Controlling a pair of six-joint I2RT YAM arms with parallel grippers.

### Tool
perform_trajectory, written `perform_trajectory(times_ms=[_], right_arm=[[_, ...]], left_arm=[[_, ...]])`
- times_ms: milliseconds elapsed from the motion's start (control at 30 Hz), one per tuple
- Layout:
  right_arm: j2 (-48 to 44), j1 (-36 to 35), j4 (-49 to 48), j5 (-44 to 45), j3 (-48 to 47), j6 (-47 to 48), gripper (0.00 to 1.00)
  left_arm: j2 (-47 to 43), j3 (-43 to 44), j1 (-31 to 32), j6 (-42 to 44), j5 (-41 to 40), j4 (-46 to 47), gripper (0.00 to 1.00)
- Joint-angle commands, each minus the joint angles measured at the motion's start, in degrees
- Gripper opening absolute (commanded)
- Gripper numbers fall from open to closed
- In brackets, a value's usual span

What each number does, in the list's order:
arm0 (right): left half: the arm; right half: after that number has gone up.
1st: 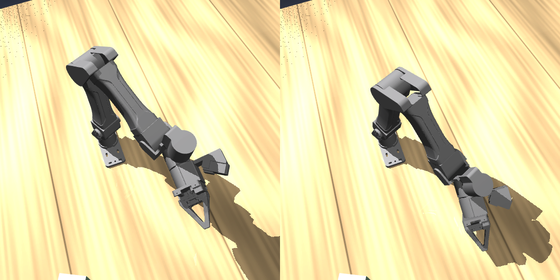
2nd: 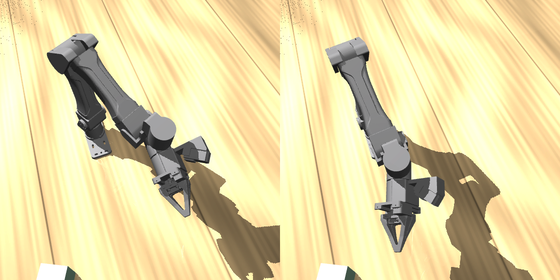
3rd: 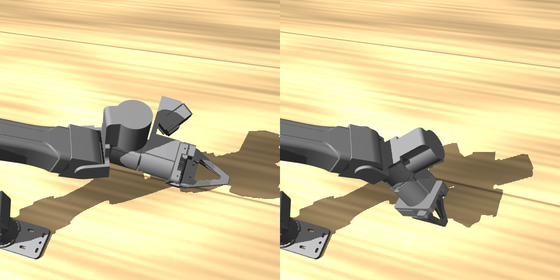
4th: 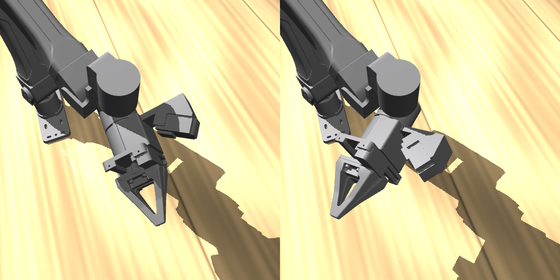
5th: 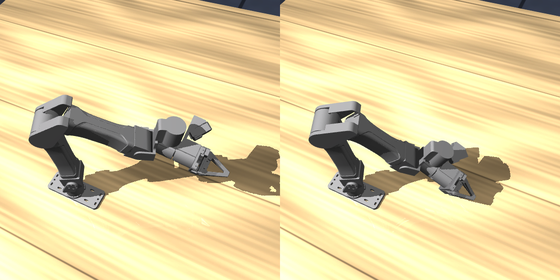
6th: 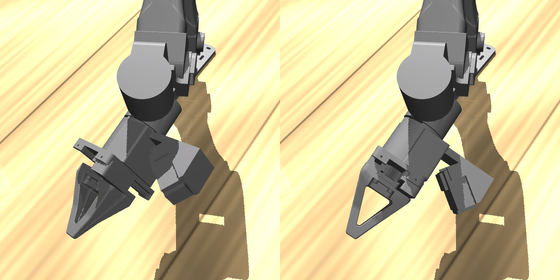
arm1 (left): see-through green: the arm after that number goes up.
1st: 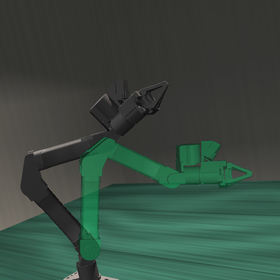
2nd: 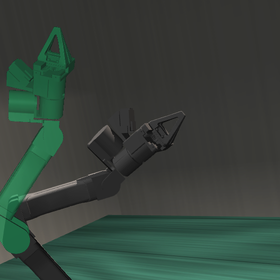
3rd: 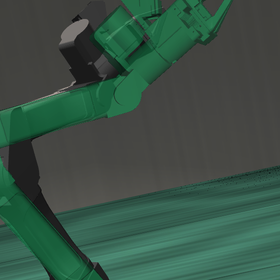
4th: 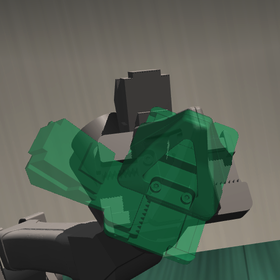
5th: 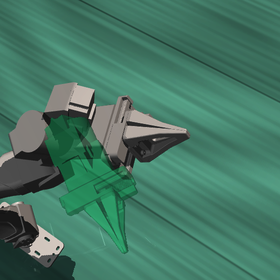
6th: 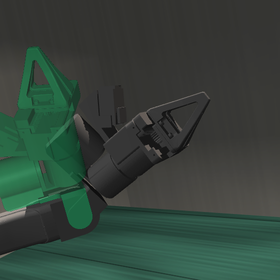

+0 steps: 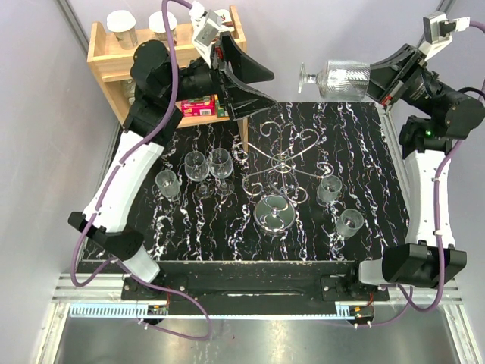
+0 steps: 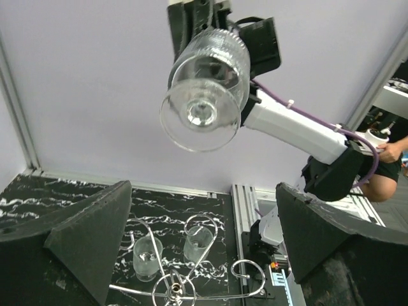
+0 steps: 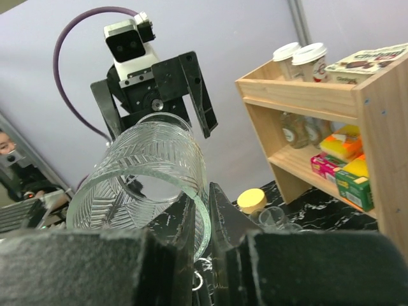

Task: Place the wine glass upside down on the wine glass rack
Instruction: Adjust the wine glass.

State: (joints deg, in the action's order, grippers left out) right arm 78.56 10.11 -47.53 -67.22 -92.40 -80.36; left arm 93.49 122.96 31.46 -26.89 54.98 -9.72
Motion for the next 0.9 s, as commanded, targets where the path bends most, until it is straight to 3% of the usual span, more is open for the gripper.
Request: perform_trajectory(times_ms=[0,167,233,367,500,533,867], right_arm=[[-1.40,-2.02,-10.45,3.05,0.64,-6.55,0.00],[0.79,-2.29,-17.59,8.07,-0.40,-11.92,0.00],[2.02,-2.46,-18.65,9.82,-2.25,-12.98,0.00],[4.58,-3.34,-15.59,12.02,-8.31,-11.14,0.00],[6.86,-4.39,-16.97,18.51,-10.87,-11.66,0.00],[7.82,-4.74,-18.03,19.92,-11.83,-12.19,0.00],[10.91,-7.38,-20.23,24.59,-13.24,-15.09,0.00]], left_arm=[[-0.85,-4.71,0.44,-10.51,3.82,19.24,0.99],[0.81,-13.26,0.53,-34.06,2.78,51.50,0.99],[1.51,-13.10,0.62,-35.07,1.62,51.38,0.99],[2.13,-8.71,1.32,-26.64,1.36,41.72,0.99],[3.44,-8.26,2.11,-28.20,-5.13,49.94,0.99],[3.89,-7.21,2.89,-26.82,-6.45,48.14,0.99],[12.85,11.77,10.37,-9.25,-12.26,38.82,0.99]])
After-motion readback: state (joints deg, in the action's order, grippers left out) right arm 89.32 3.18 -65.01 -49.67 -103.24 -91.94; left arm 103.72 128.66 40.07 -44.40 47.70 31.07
